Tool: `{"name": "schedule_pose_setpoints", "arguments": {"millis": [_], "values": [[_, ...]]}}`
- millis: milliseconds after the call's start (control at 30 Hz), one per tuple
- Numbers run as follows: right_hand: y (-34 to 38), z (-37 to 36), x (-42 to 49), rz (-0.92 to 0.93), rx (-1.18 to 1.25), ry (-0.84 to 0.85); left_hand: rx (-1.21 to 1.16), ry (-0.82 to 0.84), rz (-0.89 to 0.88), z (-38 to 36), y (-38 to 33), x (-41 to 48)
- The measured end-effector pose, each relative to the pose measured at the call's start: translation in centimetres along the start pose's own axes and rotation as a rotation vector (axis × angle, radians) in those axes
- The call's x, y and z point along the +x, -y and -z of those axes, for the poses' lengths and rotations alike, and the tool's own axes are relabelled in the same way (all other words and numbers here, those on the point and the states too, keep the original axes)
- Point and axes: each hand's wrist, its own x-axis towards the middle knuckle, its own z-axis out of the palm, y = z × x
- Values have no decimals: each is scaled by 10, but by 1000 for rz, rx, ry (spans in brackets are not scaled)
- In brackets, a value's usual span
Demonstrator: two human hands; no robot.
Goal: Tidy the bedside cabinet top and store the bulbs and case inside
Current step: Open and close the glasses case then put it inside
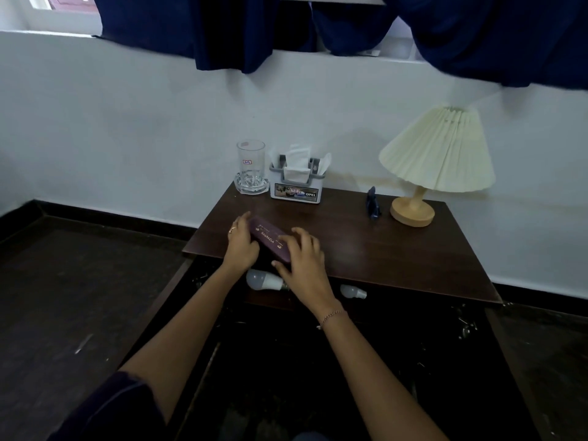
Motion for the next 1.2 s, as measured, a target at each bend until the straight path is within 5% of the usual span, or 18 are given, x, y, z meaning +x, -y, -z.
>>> {"name": "schedule_pose_setpoints", "arguments": {"millis": [200,433,1200], "values": [[-40,17,13,-130,130,40,14,97,-14,-1,3,3],[-82,40,18,-18,-61,115,38,267,-194,-25,-14,1],[-81,28,12,50,-335,32,-116,309,-149,-30,-8,9]]}}
